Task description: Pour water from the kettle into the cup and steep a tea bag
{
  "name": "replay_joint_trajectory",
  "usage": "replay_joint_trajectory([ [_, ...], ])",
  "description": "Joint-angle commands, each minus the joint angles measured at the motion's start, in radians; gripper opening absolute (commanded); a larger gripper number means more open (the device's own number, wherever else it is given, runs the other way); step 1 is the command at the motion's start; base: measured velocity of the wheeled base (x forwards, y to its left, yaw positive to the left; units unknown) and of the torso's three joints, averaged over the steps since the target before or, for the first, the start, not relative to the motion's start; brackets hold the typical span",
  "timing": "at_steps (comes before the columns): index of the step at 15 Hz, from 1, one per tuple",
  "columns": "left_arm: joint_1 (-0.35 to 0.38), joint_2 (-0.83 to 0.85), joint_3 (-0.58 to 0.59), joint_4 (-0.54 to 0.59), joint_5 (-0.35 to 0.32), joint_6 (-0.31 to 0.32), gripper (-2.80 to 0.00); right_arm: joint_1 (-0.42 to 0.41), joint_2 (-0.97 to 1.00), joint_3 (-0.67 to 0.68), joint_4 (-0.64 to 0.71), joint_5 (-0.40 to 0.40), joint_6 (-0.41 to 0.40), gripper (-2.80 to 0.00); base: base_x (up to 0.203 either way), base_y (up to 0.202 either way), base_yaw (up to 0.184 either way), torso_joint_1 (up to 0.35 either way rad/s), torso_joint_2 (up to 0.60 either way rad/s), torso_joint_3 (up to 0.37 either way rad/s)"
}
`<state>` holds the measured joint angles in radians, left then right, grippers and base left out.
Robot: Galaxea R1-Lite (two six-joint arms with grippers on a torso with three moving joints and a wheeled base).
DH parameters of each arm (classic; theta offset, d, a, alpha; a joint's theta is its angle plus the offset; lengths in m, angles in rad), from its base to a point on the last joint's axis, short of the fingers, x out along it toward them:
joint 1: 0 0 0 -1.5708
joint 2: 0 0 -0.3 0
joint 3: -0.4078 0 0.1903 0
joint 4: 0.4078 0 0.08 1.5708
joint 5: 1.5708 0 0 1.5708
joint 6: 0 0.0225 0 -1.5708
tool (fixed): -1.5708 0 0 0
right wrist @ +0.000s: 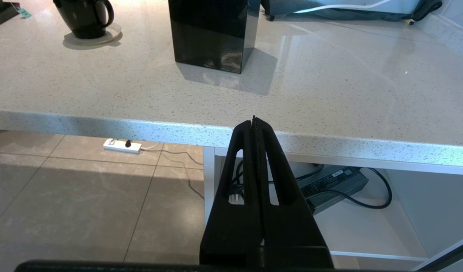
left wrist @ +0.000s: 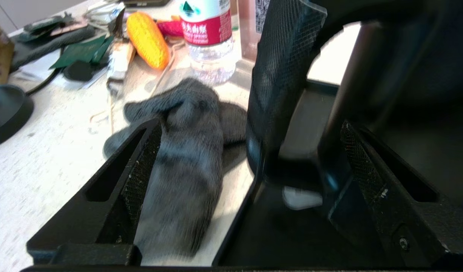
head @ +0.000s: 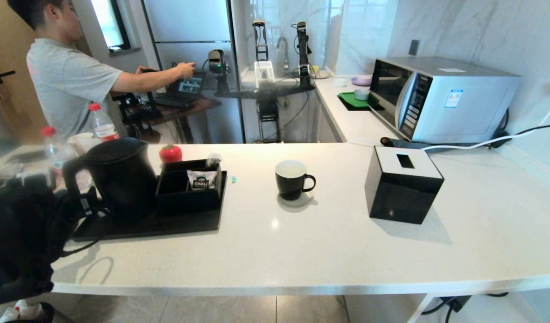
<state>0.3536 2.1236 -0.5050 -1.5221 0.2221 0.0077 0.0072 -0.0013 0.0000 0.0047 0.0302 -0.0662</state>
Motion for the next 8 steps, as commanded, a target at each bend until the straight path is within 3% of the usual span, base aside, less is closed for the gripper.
replay_joint_trajectory([
  [1, -0.002, -0.049, 0.057, -0.048, 0.002, 0.000, 0.00, 0.000, 0.001, 0.000, 0.000, 0.000, -0.001, -2.80, 0.000, 0.000, 0.000, 0.000, 0.00, 0.000],
  [8, -0.010, -0.214, 0.276, -0.048, 0.002, 0.002, 0.00, 0.000, 0.001, 0.000, 0.000, 0.000, -0.001, -2.80, 0.000, 0.000, 0.000, 0.000, 0.00, 0.000],
])
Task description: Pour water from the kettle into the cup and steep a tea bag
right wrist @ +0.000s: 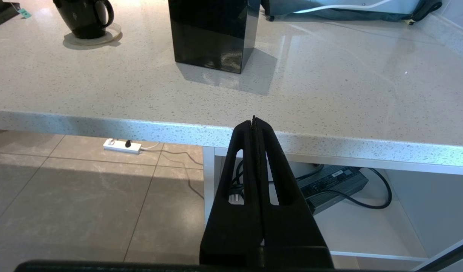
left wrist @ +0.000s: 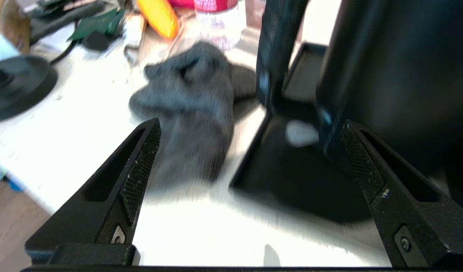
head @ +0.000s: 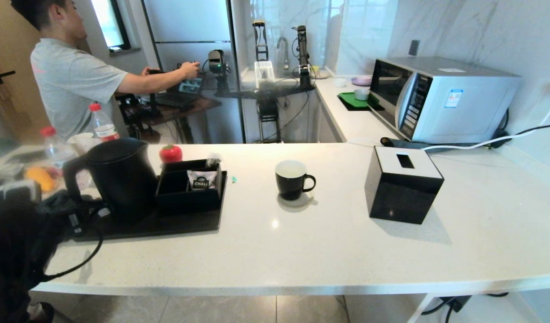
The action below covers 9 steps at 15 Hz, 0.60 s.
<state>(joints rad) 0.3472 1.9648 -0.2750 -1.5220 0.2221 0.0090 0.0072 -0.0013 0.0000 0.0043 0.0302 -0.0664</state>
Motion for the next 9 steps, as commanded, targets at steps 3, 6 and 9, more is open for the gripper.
replay_joint_trajectory([
  [3, -0.009, -0.126, 0.142, -0.048, 0.001, 0.000, 0.00, 0.000, 0.001, 0.000, 0.000, 0.000, -0.001, -2.80, 0.000, 0.000, 0.000, 0.000, 0.00, 0.000],
  [6, -0.014, -0.193, 0.215, -0.048, 0.000, 0.000, -2.80, 0.000, 0.001, 0.000, 0.000, 0.000, -0.001, -2.80, 0.000, 0.000, 0.000, 0.000, 0.00, 0.000],
  [9, -0.039, -0.267, 0.272, -0.048, 0.004, 0.001, -2.80, 0.000, 0.001, 0.000, 0.000, 0.000, 0.000, -2.80, 0.000, 0.000, 0.000, 0.000, 0.00, 0.000],
])
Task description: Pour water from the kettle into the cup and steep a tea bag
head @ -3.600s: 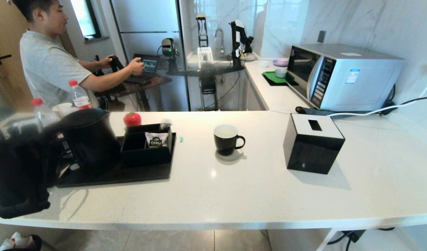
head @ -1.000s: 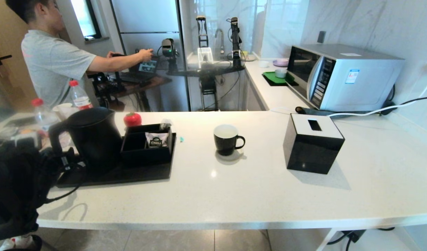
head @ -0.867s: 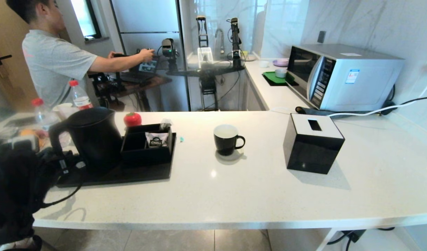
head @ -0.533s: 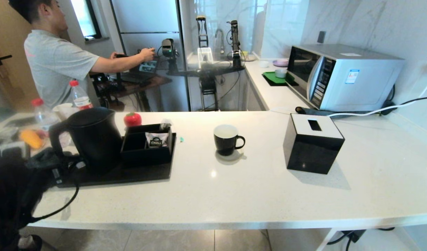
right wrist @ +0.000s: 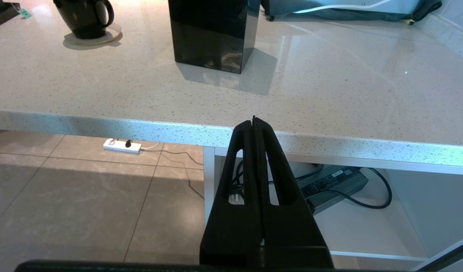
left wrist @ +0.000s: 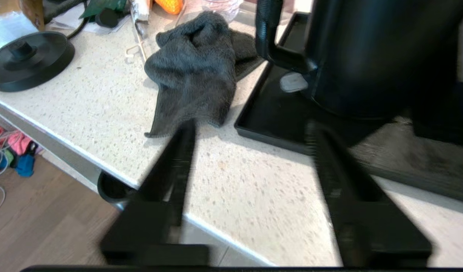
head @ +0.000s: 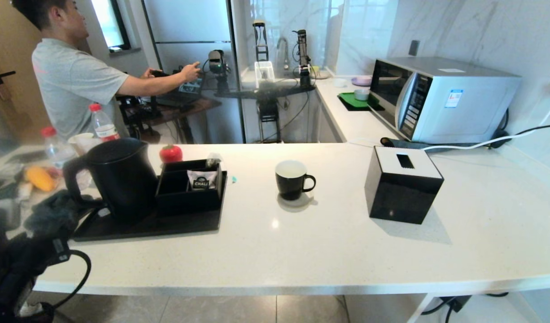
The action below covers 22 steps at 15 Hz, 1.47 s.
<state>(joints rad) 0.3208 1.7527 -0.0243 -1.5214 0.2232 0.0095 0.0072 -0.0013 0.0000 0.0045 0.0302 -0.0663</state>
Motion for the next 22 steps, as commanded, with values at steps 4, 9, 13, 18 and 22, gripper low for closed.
replay_joint_trajectory([
  [4, -0.092, -0.148, 0.024, -0.049, 0.007, 0.005, -2.80, 0.000, 0.001, 0.000, 0.000, 0.000, -0.001, -2.80, 0.000, 0.000, 0.000, 0.000, 0.00, 0.000],
  [9, -0.311, -0.248, 0.019, -0.049, 0.007, 0.053, -2.80, 0.000, 0.001, 0.000, 0.000, 0.000, 0.000, -2.80, 0.000, 0.000, 0.000, 0.000, 0.00, 0.000],
  [13, -0.545, -0.341, -0.104, 0.029, 0.009, 0.105, -2.80, 0.000, 0.001, 0.000, 0.000, 0.000, -0.001, -2.80, 0.000, 0.000, 0.000, 0.000, 0.00, 0.000],
  [18, -0.607, -0.567, -0.447, 0.839, 0.003, 0.120, -2.80, 0.000, 0.001, 0.000, 0.000, 0.000, -0.001, -2.80, 0.000, 0.000, 0.000, 0.000, 0.00, 0.000],
  [22, -0.612, -0.579, -0.754, 1.349, -0.004, 0.097, -2.80, 0.000, 0.001, 0.000, 0.000, 0.000, 0.000, -2.80, 0.000, 0.000, 0.000, 0.000, 0.00, 0.000],
])
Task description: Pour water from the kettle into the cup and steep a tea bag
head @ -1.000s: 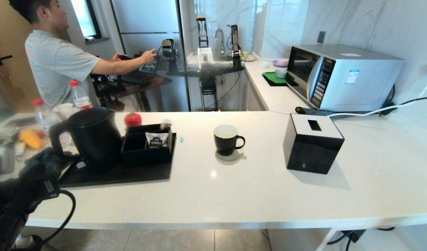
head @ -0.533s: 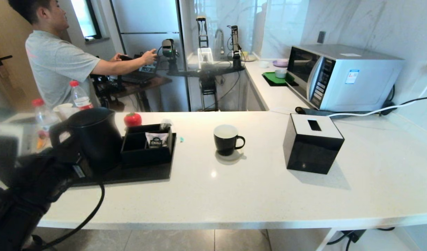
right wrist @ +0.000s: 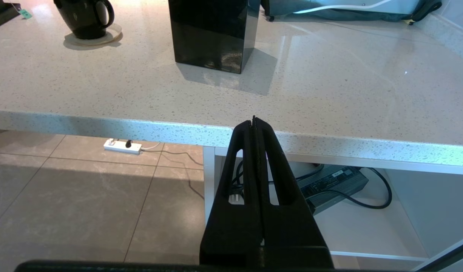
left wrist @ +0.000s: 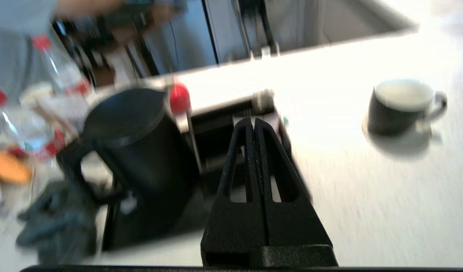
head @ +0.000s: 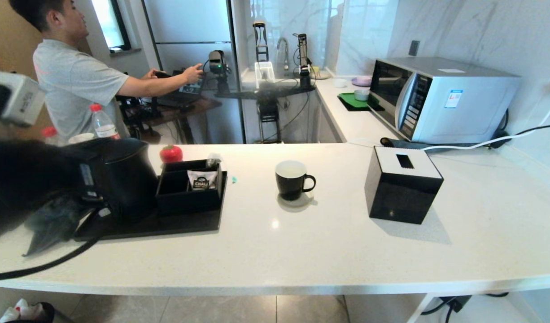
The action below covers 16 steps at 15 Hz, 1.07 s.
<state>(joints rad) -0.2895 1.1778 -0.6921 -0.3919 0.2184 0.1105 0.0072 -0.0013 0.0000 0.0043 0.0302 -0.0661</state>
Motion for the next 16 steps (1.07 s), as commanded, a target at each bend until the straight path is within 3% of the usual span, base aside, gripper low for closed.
replay_joint_trajectory([
  [1, -0.001, 0.046, -0.124, 0.248, 0.001, -0.011, -2.80, 0.000, 0.001, 0.000, 0.000, 0.000, -0.001, -2.80, 0.000, 0.000, 0.000, 0.000, 0.00, 0.000],
  [5, 0.017, 0.253, -0.303, 0.333, 0.000, -0.019, -2.80, 0.000, 0.001, 0.000, 0.000, 0.000, -0.001, -2.80, 0.000, 0.000, 0.000, 0.000, 0.00, 0.000],
  [6, 0.026, 0.310, -0.341, 0.342, 0.000, -0.020, 0.00, 0.000, 0.001, 0.000, 0.000, 0.000, -0.001, -2.80, 0.000, 0.000, 0.000, 0.000, 0.00, 0.000],
  [9, 0.048, 0.474, -0.458, 0.353, 0.002, -0.026, 0.00, 0.000, 0.001, 0.000, 0.000, 0.000, 0.000, -2.80, 0.000, 0.000, 0.000, 0.000, 0.00, 0.000],
  [13, 0.072, 0.689, -0.649, 0.360, 0.002, -0.087, 0.00, 0.000, 0.001, 0.000, 0.000, 0.000, -0.001, -2.80, 0.000, 0.000, 0.000, 0.000, 0.00, 0.000],
  [16, 0.080, 0.787, -0.801, 0.475, 0.002, -0.097, 0.00, 0.000, 0.001, 0.000, 0.000, 0.000, 0.000, -2.80, 0.000, 0.000, 0.000, 0.000, 0.00, 0.000],
])
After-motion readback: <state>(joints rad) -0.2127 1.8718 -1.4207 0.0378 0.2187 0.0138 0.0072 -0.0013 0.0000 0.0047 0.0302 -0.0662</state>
